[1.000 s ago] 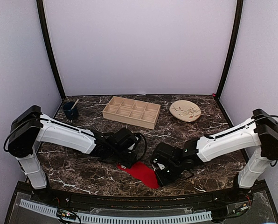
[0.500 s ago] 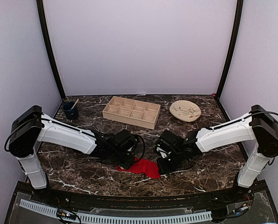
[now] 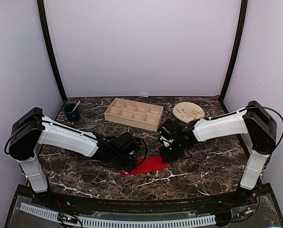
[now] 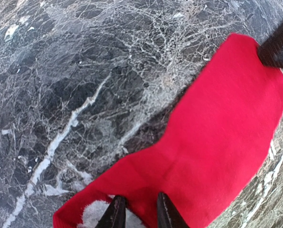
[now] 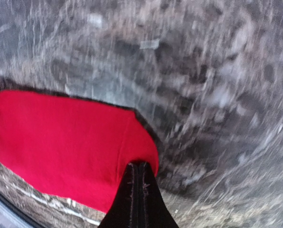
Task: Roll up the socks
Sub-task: Rotate the sock at the center of the board.
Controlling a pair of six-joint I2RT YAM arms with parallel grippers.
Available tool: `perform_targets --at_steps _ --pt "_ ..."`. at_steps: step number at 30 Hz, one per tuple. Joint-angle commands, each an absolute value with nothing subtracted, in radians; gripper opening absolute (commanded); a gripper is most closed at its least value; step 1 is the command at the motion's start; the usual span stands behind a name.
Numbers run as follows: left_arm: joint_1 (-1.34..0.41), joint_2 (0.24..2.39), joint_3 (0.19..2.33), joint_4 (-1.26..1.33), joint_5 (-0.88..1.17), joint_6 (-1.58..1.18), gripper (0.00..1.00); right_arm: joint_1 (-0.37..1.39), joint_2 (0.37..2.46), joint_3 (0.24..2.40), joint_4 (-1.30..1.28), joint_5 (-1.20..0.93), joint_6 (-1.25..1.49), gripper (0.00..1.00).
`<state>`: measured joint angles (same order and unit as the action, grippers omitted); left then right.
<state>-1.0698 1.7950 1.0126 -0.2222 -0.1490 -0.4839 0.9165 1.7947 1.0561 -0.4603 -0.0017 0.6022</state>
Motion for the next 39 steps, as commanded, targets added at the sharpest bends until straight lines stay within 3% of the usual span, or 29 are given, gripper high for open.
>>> perform_targets --at_steps 1,24,39 --pt "-1.073 1.753 1.007 -0.254 -0.13 -0.505 0.25 0.875 1.879 1.094 -0.527 0.07 0.545 0.0" --pt "-1.077 1.73 0.991 -0.171 -0.018 -0.525 0.26 0.802 2.16 1.533 -0.574 0.135 0.346 0.0" --pt "-1.089 1.768 0.987 -0.092 0.06 -0.537 0.26 0.815 2.281 1.738 -0.579 0.023 0.269 0.0"
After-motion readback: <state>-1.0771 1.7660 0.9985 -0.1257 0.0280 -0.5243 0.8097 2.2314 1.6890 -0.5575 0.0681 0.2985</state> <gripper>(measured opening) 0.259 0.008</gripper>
